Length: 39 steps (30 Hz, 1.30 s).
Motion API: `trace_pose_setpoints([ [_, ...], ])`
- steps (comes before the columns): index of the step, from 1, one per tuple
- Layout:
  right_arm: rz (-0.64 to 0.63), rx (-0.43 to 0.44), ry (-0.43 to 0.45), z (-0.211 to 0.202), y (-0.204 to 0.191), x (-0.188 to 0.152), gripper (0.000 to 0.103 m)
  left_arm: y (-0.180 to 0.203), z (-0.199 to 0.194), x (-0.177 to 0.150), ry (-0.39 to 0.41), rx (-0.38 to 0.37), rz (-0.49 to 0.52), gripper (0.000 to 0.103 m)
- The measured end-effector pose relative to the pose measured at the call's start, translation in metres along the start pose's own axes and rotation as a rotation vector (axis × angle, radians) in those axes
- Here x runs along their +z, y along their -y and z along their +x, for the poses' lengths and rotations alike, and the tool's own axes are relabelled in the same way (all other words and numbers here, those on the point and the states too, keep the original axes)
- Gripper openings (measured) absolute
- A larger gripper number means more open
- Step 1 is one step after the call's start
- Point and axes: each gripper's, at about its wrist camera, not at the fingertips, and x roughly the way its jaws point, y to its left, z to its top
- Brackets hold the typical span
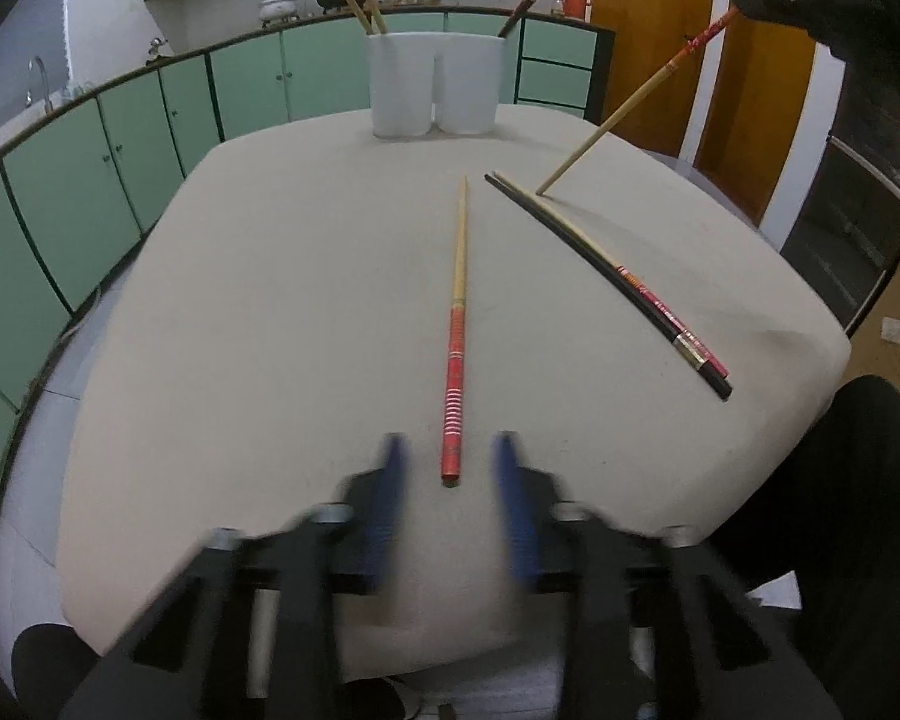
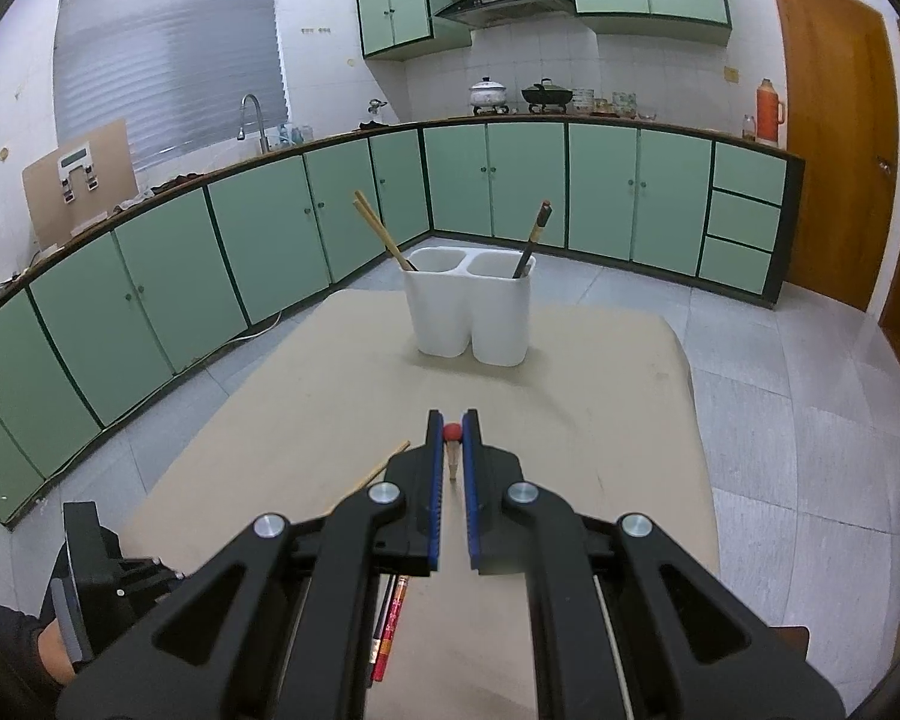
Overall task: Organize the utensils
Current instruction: 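Lift both red-patterned chopsticks and carry them over the white holder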
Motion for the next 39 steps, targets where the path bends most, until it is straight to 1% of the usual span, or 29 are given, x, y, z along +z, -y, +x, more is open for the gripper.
trace_pose_setpoints([
  [1,0.002,0.0,-0.001,0.001,0.0,0.0,0.005,-0.003,0.0,0.001,-0.003,0.0,-0.015,0.008],
  [2,0.003,-0.001,-0.002,0.001,0.0,-0.001,0.005,-0.005,0.0,0.002,-0.006,-0.007,-0.033,0.007],
  [5,-0.002,-0.002,-0.005,0.0,-0.003,-0.002,0.005,-0.008,-0.003,0.004,-0.008,-0.006,-0.06,0.006],
  [8,-0.013,-0.005,-0.006,0.0,-0.005,-0.003,0.005,-0.008,-0.015,0.017,0.006,-0.011,-0.079,0.006],
  [15,-0.019,-0.009,-0.004,0.002,-0.006,-0.004,0.005,-0.02,-0.058,0.073,0.099,-0.028,-0.112,0.006],
  [19,-0.035,-0.013,-0.002,0.004,-0.008,-0.002,0.005,-0.024,-0.083,0.108,0.173,-0.02,-0.091,0.006],
  [23,-0.054,-0.017,-0.001,0.008,-0.011,0.004,0.005,-0.029,-0.093,0.137,0.213,-0.025,-0.079,0.006],
  [25,-0.065,-0.017,-0.002,0.009,-0.012,0.007,0.005,-0.032,-0.098,0.15,0.224,-0.04,-0.08,0.006],
  [28,-0.082,-0.02,-0.003,0.011,-0.014,0.012,0.005,-0.034,-0.104,0.165,0.232,-0.046,-0.07,0.006],
  [30,-0.092,-0.02,-0.002,0.013,-0.014,0.014,0.005,-0.034,-0.105,0.168,0.232,-0.05,-0.063,0.006],
  [35,-0.1,-0.02,-0.001,0.018,-0.013,0.021,0.005,-0.034,-0.097,0.181,0.214,-0.046,-0.041,0.006],
  [39,-0.129,-0.017,0.0,0.019,-0.017,0.031,0.005,-0.035,-0.097,0.197,0.212,-0.072,-0.039,0.006],
])
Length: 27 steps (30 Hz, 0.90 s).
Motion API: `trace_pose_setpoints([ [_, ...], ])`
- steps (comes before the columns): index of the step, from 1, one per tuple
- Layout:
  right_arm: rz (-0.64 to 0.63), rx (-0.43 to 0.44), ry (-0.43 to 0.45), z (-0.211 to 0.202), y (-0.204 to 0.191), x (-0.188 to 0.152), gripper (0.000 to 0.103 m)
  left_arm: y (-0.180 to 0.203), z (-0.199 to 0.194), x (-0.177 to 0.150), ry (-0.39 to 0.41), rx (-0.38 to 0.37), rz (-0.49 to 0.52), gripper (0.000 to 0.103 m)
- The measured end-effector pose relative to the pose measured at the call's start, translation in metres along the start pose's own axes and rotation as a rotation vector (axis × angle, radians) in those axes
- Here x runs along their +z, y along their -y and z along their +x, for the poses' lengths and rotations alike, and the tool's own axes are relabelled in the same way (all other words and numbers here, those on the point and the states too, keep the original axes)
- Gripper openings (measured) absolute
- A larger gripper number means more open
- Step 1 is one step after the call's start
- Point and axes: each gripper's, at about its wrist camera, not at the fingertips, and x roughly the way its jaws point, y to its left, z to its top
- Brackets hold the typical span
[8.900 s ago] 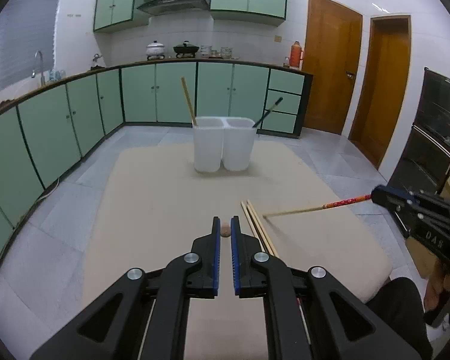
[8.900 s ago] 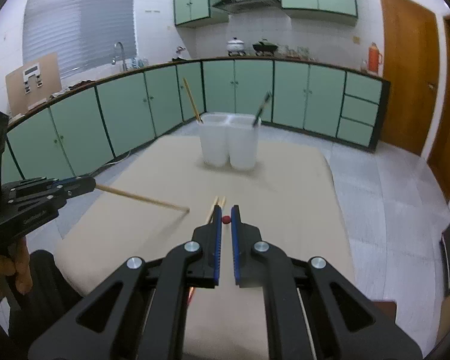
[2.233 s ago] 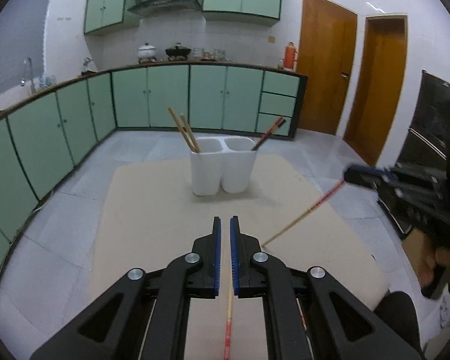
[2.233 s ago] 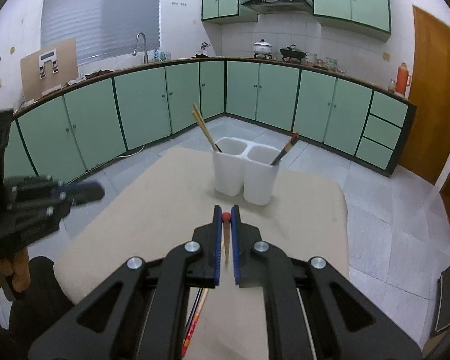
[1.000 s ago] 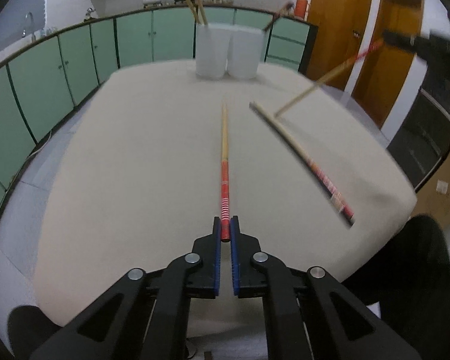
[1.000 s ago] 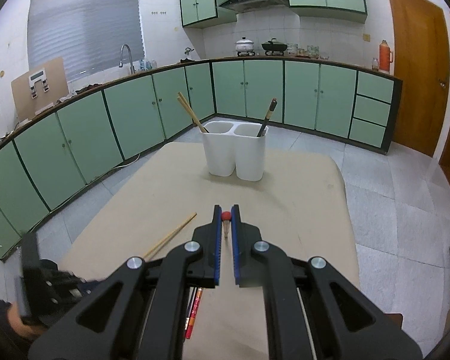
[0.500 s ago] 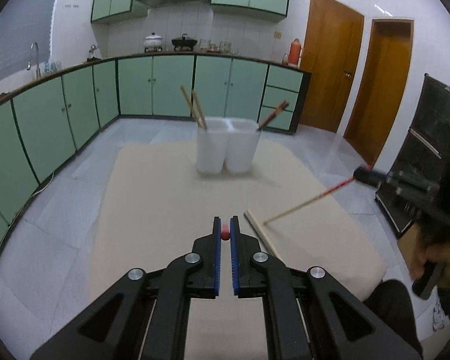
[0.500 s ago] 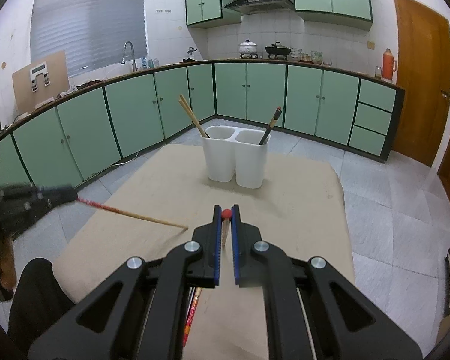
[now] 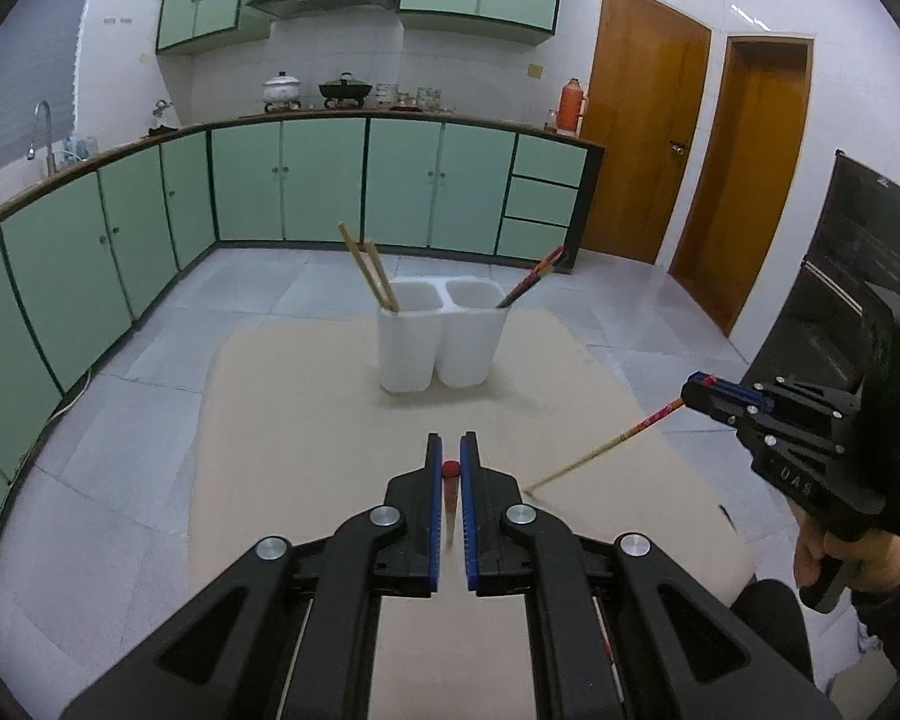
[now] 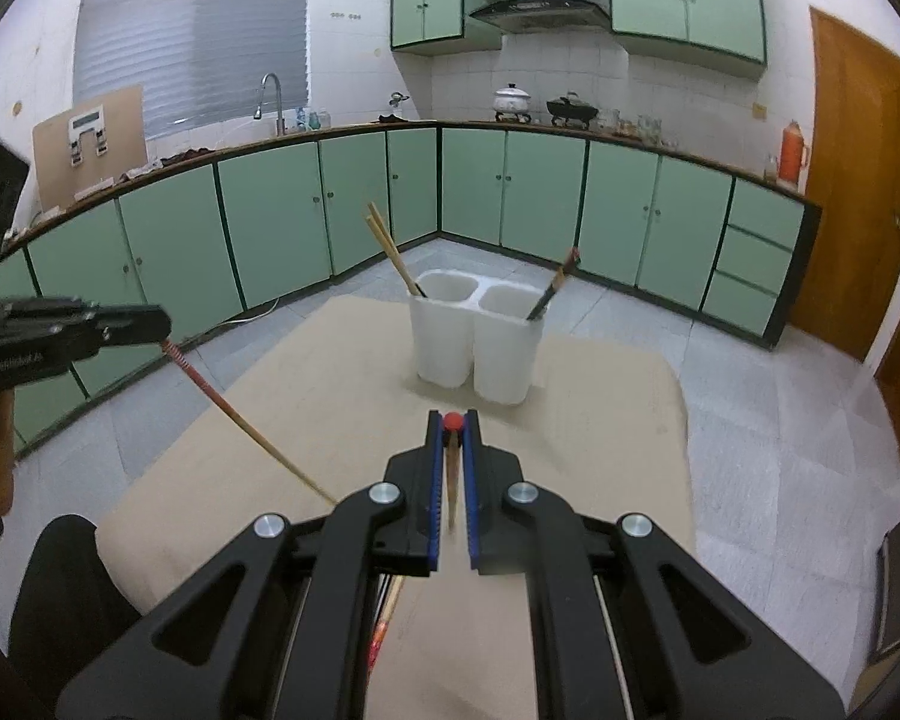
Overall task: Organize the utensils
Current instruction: 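Lift both red-patterned chopsticks and carry them over the white holder, then open both tools to drop the chopsticks into the holder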
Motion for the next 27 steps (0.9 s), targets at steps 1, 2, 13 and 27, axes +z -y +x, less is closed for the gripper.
trace_pose_setpoints([
  [1,-0.007,0.004,-0.004,0.0,-0.001,0.004,0.005,0.001,0.002,0.007,0.001,-0.004,0.011,0.006],
  [2,-0.012,0.009,-0.009,0.002,0.0,0.009,0.005,0.002,0.004,0.012,0.001,-0.005,0.02,0.006],
  [13,-0.015,0.066,-0.079,0.018,0.021,0.092,0.005,-0.002,0.039,0.094,-0.006,-0.034,0.062,0.006],
  [27,0.043,0.004,0.017,0.082,0.063,0.234,0.005,0.002,0.075,0.235,0.246,0.054,0.1,0.006],
])
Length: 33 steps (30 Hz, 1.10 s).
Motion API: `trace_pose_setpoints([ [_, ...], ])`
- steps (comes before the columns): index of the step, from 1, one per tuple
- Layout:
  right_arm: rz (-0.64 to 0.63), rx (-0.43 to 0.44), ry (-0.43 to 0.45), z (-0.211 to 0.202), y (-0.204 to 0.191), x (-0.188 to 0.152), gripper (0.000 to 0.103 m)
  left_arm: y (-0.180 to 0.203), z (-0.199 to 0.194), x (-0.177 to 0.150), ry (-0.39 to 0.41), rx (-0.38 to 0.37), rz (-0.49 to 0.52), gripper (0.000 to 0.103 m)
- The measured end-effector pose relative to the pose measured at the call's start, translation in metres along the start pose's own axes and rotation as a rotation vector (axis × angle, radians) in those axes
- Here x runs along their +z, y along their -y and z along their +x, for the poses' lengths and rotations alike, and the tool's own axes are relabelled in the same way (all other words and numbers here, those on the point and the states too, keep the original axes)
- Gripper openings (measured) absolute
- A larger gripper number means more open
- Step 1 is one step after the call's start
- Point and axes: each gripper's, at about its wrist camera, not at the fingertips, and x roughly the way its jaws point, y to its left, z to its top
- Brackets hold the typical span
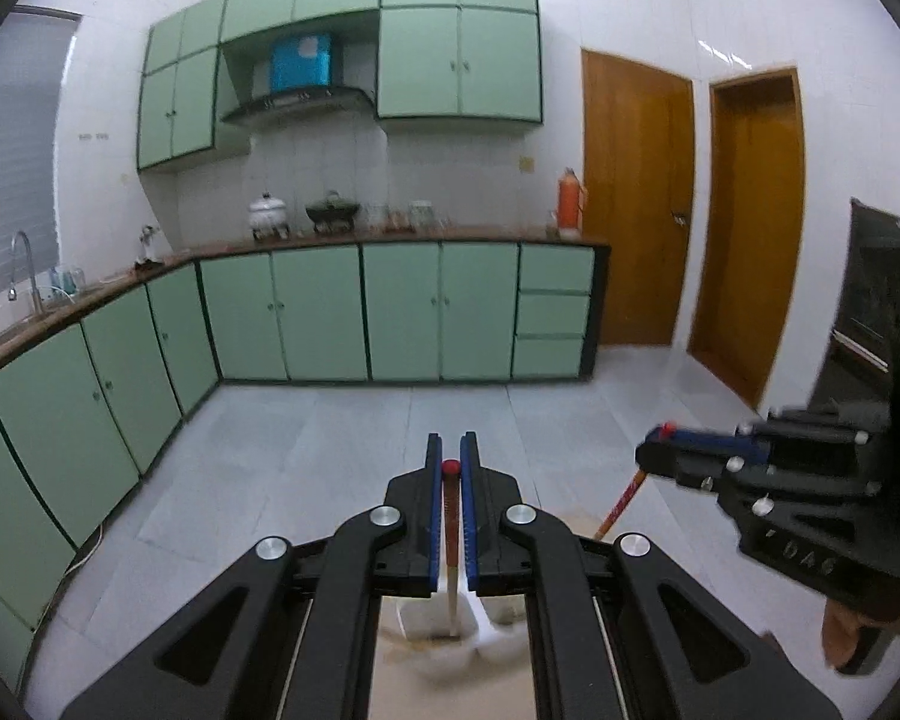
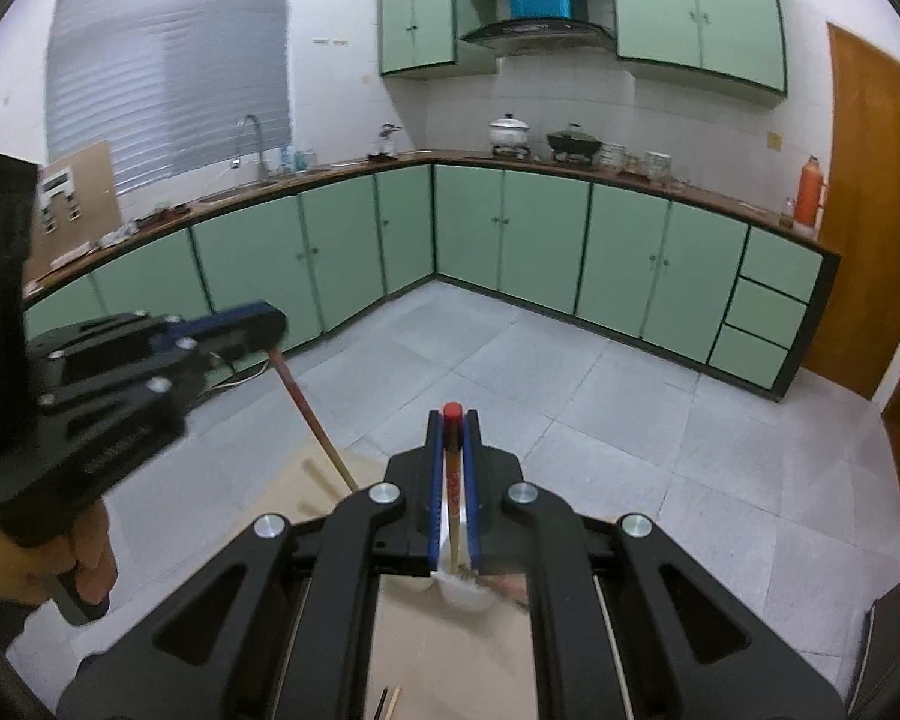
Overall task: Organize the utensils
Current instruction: 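Open both tools to drop the chopsticks into the holder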
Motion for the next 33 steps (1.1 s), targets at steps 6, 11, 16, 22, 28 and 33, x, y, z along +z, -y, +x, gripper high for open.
trace_pose_setpoints([
  [6,0.034,-0.033,-0.084,0.062,0.02,-0.033,0.005,-0.015,0.061,-0.042,-0.06,0.018,-0.039,0.006],
  [11,0.058,-0.023,-0.13,0.079,0.026,-0.066,0.009,-0.028,0.079,-0.088,-0.139,0.034,-0.065,0.009],
  [16,0.044,-0.023,-0.038,0.04,0.025,-0.08,0.025,-0.02,0.033,-0.11,-0.102,0.086,-0.026,0.056],
  [22,-0.01,-0.009,0.068,-0.044,0.005,-0.155,0.035,0.002,-0.044,-0.14,-0.076,0.123,-0.012,0.069],
  [28,-0.028,0.005,-0.075,-0.071,-0.029,-0.294,0.036,0.02,-0.101,-0.178,-0.109,0.105,-0.038,0.071],
  [33,-0.008,0.024,-0.198,-0.077,-0.054,-0.381,0.035,0.024,-0.13,-0.204,-0.134,0.089,-0.067,0.071],
])
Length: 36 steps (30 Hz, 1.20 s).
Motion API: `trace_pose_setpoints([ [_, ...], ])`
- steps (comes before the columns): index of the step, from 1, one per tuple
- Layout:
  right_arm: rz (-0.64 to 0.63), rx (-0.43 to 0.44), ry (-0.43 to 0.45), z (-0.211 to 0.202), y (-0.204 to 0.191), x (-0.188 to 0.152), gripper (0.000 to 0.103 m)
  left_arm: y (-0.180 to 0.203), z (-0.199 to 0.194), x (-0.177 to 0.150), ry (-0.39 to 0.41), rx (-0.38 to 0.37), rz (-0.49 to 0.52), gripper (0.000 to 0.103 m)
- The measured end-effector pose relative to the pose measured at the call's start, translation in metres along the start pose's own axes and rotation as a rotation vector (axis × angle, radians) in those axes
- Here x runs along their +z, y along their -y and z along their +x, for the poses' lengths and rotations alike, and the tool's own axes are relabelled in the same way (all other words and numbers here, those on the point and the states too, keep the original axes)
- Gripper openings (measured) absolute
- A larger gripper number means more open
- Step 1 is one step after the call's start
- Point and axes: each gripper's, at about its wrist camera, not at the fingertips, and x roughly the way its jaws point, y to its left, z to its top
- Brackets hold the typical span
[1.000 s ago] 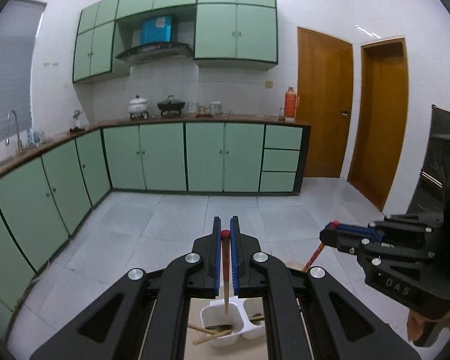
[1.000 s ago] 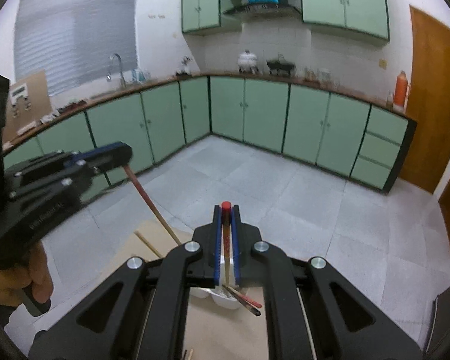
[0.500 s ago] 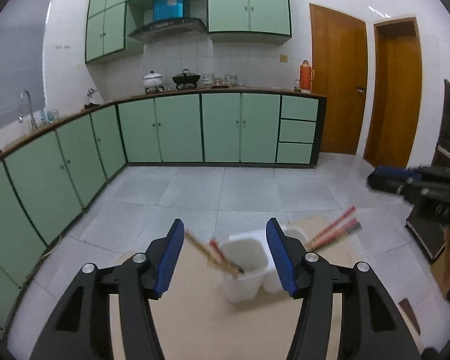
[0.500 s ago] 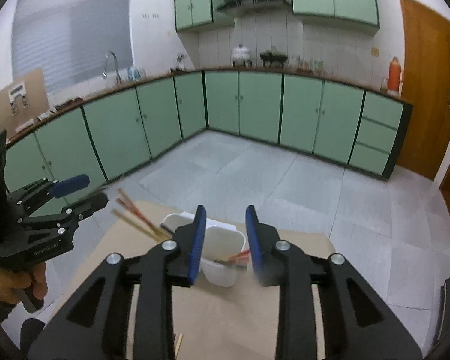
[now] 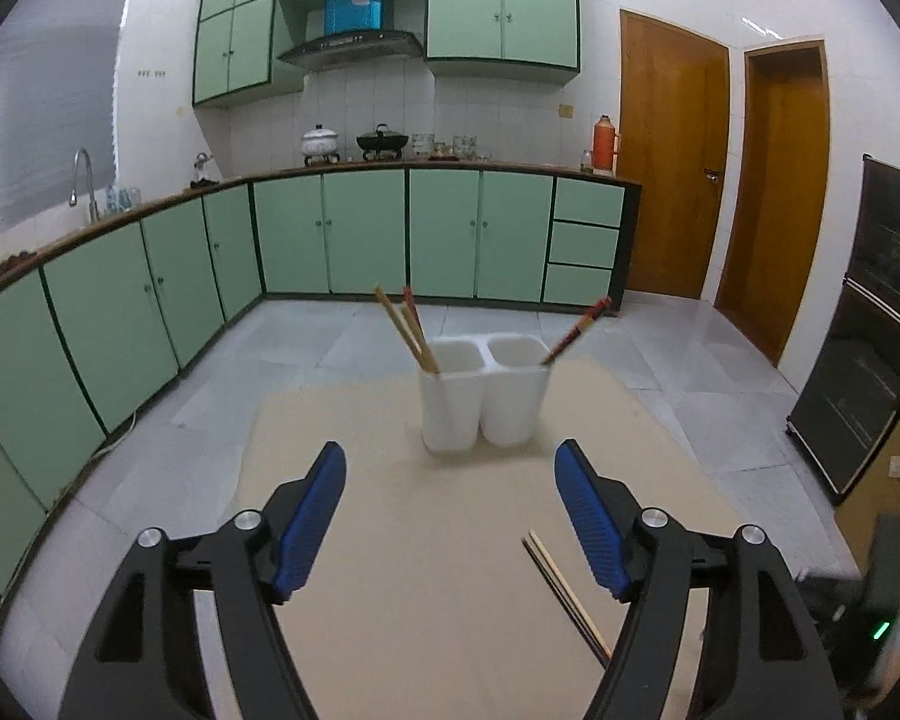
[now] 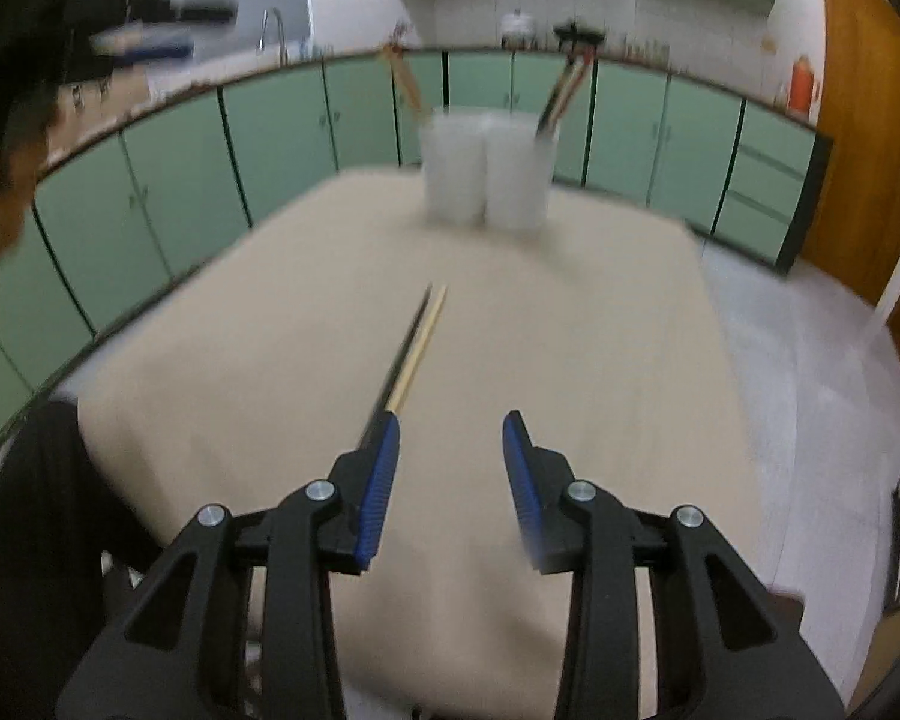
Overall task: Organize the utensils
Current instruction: 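Open both tools to drop the chopsticks into the holder, then move both open tools back to the last two chopsticks, then grasp the black chopstick with the left tool while the right tool grasps the red-patterned chopstick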
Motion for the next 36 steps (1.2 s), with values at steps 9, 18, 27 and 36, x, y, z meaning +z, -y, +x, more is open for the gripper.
trace_pose_setpoints([
  [9,-0.059,-0.041,-0.055,0.011,-0.031,-0.048,0.035,0.009,-0.02,-0.038,-0.044,-0.012,-0.02,0.074],
  [18,-0.127,-0.053,-0.054,0.013,-0.036,-0.057,0.035,0.002,-0.009,-0.11,-0.161,-0.002,-0.053,0.075],
  [27,-0.197,-0.059,-0.058,0.027,-0.062,-0.056,0.035,-0.002,-0.001,-0.131,-0.196,0.0,-0.084,0.075],
  [36,-0.126,-0.032,-0.029,0.035,-0.068,-0.05,0.033,0.0,0.007,-0.14,-0.211,-0.002,-0.083,0.075],
])
